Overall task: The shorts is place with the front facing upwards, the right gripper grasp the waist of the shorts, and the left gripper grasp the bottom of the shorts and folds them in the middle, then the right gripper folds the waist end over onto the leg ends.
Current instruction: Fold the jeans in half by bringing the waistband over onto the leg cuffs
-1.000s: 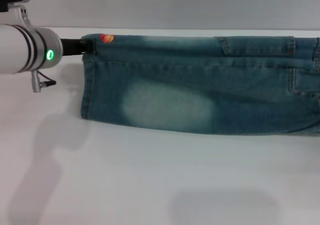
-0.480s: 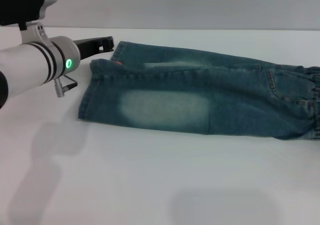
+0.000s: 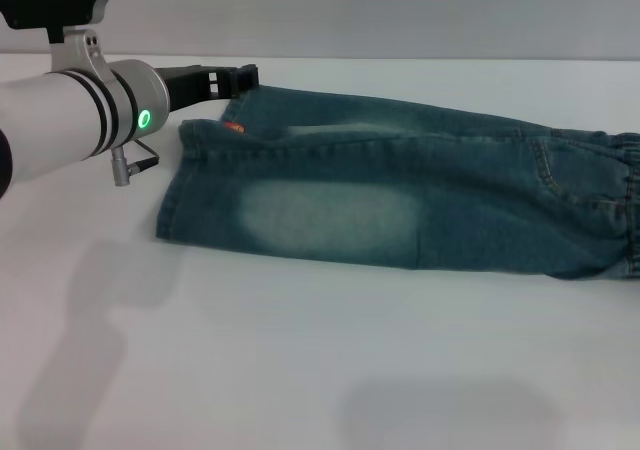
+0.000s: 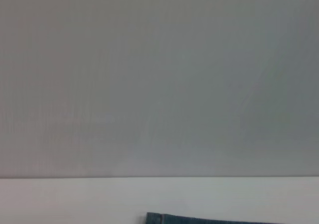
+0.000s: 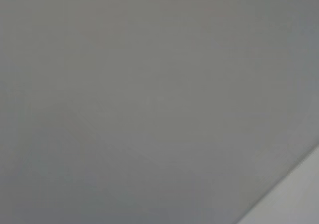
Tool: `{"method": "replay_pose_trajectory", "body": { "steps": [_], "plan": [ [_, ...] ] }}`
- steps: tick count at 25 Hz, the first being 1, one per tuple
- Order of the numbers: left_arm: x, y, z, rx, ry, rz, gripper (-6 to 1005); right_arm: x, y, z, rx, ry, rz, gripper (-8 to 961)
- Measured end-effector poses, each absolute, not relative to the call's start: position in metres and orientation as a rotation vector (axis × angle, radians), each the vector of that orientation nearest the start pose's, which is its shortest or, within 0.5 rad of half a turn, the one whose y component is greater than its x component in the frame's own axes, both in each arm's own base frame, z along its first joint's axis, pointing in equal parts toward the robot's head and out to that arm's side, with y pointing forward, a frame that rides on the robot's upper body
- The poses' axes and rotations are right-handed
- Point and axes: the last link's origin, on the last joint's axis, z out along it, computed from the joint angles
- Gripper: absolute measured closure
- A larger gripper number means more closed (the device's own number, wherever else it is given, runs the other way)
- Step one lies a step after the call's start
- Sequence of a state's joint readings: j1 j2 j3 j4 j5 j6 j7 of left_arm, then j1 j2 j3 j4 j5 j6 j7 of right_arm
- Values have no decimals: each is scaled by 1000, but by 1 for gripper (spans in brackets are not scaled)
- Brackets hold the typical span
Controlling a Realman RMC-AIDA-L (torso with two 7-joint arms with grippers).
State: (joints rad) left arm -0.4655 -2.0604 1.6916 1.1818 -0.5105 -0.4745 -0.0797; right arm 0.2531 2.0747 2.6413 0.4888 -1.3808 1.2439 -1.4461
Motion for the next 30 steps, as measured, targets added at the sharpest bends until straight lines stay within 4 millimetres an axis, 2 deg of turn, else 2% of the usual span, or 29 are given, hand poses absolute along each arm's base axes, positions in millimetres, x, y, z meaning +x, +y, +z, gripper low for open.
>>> {"method": "replay_pose_trajectory", "body": {
  "steps": [4,9,20,30],
  "plan": [
    [-188,413,-25,-1958,-1102,-356,315,392,276,66,-1412,1429,1241,315],
    [-186,413,-27,-1980,-1088,-330,211,398,268,60,-1370,1472,1235,317],
    [-183,412,-28,-1999,-1081,-312,206,414,267,48,-1249,1578,1181,319],
    [-180,412,-30,-2013,-1068,-308,207,410,275,36,-1257,1622,1183,321]
  ]
}}
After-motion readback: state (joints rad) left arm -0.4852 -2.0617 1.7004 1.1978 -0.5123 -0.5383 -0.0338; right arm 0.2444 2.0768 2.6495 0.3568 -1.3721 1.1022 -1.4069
